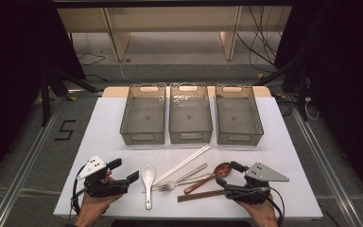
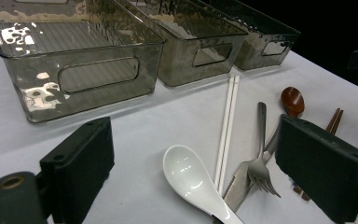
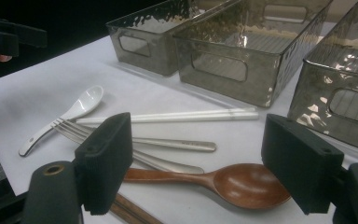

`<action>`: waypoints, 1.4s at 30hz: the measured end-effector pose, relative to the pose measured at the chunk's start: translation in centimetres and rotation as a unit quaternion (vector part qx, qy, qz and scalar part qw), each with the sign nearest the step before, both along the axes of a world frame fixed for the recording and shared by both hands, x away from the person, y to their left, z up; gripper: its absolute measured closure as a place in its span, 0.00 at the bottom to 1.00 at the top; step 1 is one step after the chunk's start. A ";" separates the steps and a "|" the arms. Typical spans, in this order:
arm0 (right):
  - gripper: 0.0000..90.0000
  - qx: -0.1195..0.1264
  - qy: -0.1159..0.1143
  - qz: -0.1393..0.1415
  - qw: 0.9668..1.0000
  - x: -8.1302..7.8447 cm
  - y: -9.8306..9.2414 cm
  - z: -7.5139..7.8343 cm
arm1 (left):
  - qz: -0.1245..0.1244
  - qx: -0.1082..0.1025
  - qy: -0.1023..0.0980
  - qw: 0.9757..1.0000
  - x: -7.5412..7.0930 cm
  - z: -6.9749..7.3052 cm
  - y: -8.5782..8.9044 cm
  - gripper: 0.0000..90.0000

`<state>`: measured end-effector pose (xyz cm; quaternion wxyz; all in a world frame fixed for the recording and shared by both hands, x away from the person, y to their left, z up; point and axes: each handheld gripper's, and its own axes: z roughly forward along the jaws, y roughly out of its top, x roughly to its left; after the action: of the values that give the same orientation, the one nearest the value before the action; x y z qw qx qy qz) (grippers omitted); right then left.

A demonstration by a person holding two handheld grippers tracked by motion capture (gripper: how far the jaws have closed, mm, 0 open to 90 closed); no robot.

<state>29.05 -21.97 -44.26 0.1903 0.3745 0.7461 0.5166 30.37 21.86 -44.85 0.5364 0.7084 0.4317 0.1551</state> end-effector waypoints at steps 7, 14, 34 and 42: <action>0.29 -0.011 0.009 0.012 1.000 0.1 0.1 0.1 | -0.002 0.003 0.002 1.000 0.1 0.0 -0.1 0.12; 0.29 -0.040 0.012 0.037 0.998 0.4 0.5 1.0 | -0.003 0.004 0.002 1.000 0.2 -0.1 -0.2 0.12; 0.30 -0.116 0.021 0.083 0.990 1.4 1.2 2.2 | -0.003 0.011 0.003 1.000 0.3 -0.2 -0.3 0.12; 0.31 -0.169 0.049 0.125 0.976 2.4 2.2 2.7 | -0.004 0.012 0.001 1.000 0.4 -0.2 -0.3 0.12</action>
<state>31.46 -19.77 -41.53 0.1479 0.2655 0.8719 0.3839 30.76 21.56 -45.03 0.5279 0.7165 0.4280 0.1573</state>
